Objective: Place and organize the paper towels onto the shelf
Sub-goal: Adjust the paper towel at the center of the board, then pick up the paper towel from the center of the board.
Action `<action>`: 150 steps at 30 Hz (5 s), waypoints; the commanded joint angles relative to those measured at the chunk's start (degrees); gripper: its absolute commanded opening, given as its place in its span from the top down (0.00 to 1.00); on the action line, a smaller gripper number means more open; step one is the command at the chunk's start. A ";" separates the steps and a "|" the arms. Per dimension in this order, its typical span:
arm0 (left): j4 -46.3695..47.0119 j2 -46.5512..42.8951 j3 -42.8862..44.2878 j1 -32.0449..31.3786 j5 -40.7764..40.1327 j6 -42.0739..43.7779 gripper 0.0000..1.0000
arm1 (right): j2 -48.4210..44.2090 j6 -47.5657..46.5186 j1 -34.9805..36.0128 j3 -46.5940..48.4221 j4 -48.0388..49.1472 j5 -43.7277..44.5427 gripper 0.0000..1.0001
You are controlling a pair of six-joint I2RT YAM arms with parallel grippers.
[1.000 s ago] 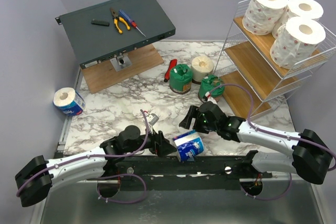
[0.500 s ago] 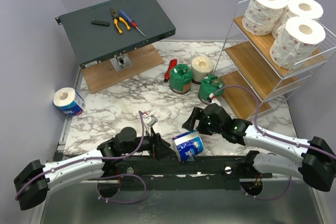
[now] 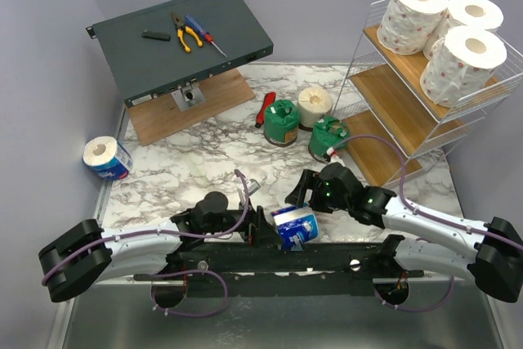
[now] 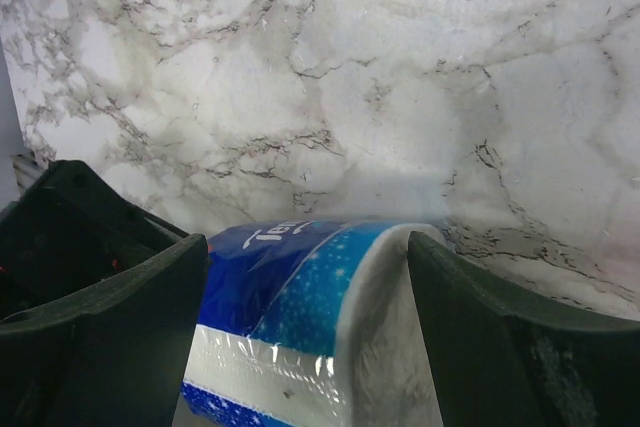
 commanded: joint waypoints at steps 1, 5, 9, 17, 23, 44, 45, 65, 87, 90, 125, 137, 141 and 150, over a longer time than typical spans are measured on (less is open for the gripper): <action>1.72 -2.36 3.25 0.08 -0.38 3.62 0.01 | -0.51 -0.69 0.31 -1.25 -0.66 -1.97 0.17; 1.93 0.62 5.03 0.08 -0.42 4.49 0.01 | -0.30 -0.70 0.36 -1.48 0.14 -2.35 0.17; 5.29 5.80 6.14 0.16 1.69 3.77 0.03 | -0.29 -0.69 0.30 -1.30 0.36 -2.35 0.17; 6.39 12.18 10.85 1.35 2.46 5.69 0.05 | -0.18 0.43 0.32 -3.12 3.35 -4.22 0.17; 7.65 16.35 13.51 1.56 1.01 6.03 0.13 | -3.73 1.07 0.31 -5.04 4.42 -3.03 0.17; -10.55 6.62 18.57 1.61 -8.33 13.40 0.72 | -14.52 -1.87 0.35 -3.30 -2.73 7.28 0.17; -14.85 4.99 20.27 1.65 -9.29 14.63 0.72 | -15.09 -2.80 0.36 -2.42 -4.25 8.73 0.17; -75.36 24.04 63.73 0.92 -38.39 32.69 0.70 | -9.61 -9.08 0.35 11.85 -22.59 25.57 0.17; -78.01 35.18 72.13 -2.65 -41.57 34.28 0.43 | -10.20 -9.45 0.35 10.74 -22.62 27.73 0.16; -78.78 32.75 72.30 -2.81 -42.99 33.57 0.32 | -10.35 -10.01 0.37 11.09 -22.62 27.87 0.17; -62.48 -33.73 22.02 9.74 -55.64 4.69 0.11 | 28.92 -33.89 11.25 38.83 -10.18 18.61 0.27; -62.90 -37.10 19.26 9.83 -56.10 4.48 0.11 | 35.14 -33.75 12.11 40.45 -10.25 17.48 0.35; -62.82 -37.02 18.75 9.83 -55.79 4.28 0.11 | 36.48 -33.03 12.20 40.03 -11.11 18.07 0.37; -62.22 -36.47 18.32 9.83 -55.27 4.12 0.11 | 38.03 -32.76 12.25 40.40 -11.98 19.16 0.49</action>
